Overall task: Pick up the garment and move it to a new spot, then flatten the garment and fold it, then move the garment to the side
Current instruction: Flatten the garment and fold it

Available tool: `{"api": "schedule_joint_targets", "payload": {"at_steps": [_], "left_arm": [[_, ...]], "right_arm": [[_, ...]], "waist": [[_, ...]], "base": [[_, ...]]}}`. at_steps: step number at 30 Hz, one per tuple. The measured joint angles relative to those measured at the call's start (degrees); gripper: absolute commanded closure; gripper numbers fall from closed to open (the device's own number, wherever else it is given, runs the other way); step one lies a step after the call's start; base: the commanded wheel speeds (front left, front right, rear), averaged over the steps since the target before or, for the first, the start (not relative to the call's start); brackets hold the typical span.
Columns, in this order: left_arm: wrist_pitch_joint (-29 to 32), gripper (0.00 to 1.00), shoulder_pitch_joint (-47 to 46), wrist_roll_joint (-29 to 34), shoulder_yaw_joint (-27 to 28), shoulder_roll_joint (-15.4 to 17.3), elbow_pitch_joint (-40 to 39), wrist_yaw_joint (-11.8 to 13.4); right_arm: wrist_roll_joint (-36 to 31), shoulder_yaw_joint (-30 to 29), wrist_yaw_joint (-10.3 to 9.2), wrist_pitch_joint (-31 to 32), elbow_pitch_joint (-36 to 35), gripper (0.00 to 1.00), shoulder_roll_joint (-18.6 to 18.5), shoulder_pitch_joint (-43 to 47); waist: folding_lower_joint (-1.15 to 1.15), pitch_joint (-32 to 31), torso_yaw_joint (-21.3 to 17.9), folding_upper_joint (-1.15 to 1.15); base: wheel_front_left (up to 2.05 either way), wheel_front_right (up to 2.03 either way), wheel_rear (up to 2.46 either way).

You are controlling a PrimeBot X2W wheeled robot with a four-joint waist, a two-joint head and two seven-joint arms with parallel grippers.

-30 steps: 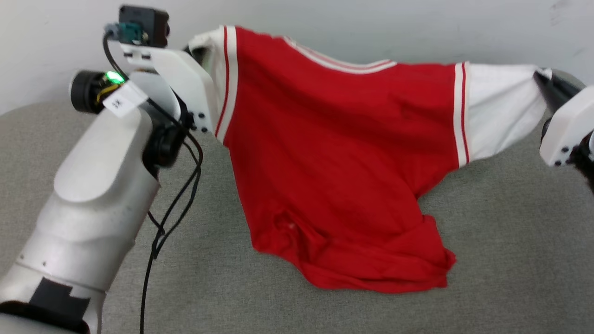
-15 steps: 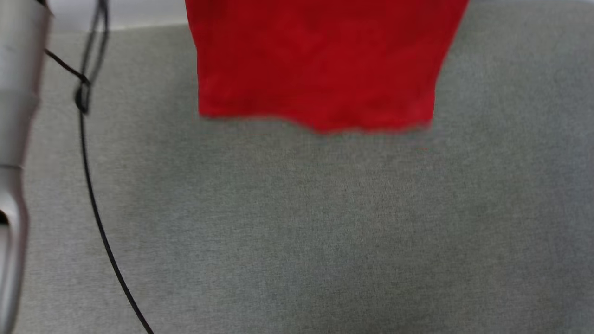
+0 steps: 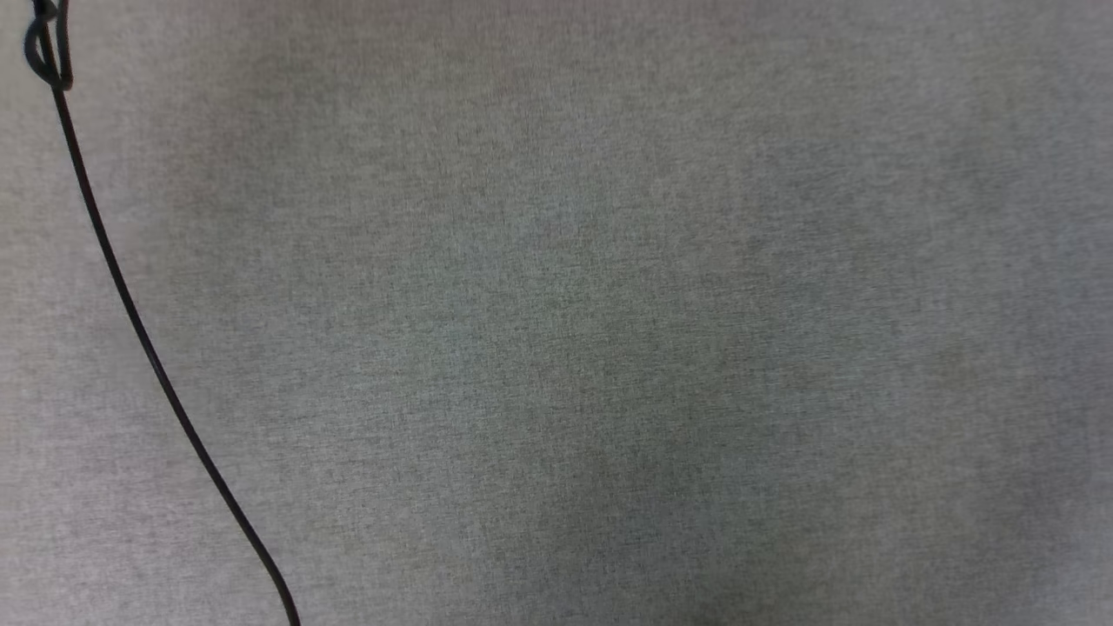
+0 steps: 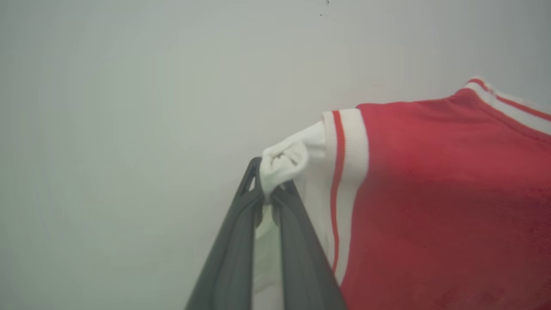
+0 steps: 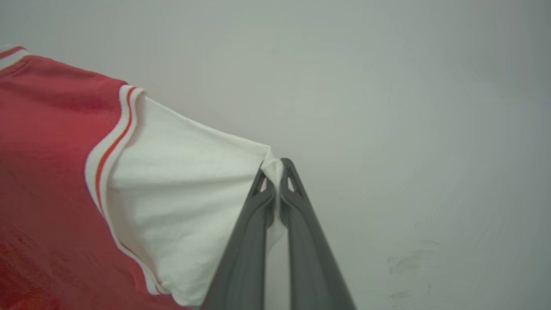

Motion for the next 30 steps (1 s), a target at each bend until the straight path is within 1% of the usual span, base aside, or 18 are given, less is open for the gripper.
{"api": "schedule_joint_targets", "payload": {"at_steps": [4,7,13,19,24,30], "left_arm": [[-1.6,1.00,3.1,-1.9,0.8,-0.7,0.6,-0.9],[-3.4,1.00,6.2,-2.9,1.0,-1.3,1.4,-1.9],[-7.1,1.00,14.3,-4.6,1.3,-1.9,2.8,-3.9],[-10.1,1.00,26.6,-6.7,1.9,-2.8,2.7,-6.1],[-11.1,1.00,39.8,-7.6,3.2,-3.3,0.3,-6.7],[-11.2,1.00,56.6,-7.5,4.8,-3.9,-4.9,-6.3]], "right_arm": [[2.5,2.3,-0.01,-1.9,3.9,1.00,1.0,0.3],[5.1,4.3,-0.01,-3.5,5.9,1.00,1.5,2.0],[10.4,9.0,-0.01,-6.6,7.2,1.00,1.3,10.2],[16.1,12.2,-0.01,-9.3,6.1,1.00,0.5,23.0],[19.1,14.1,-0.01,-10.7,4.5,1.00,0.5,35.0],[21.6,14.9,-0.01,-11.5,1.3,1.00,0.5,48.4]], "waist": [[0.01,2.3,0.3,0.00],[0.01,2.9,0.5,0.00],[0.00,1.1,0.9,0.00],[0.00,-3.2,1.5,0.00],[-0.01,-8.3,1.7,0.00],[-0.02,-15.2,1.8,0.00]], "base": [[0.00,0.00,0.00],[0.00,0.00,0.00],[0.00,0.00,0.00],[0.00,0.00,0.00],[0.00,0.00,0.00],[0.00,0.00,0.00]]}}
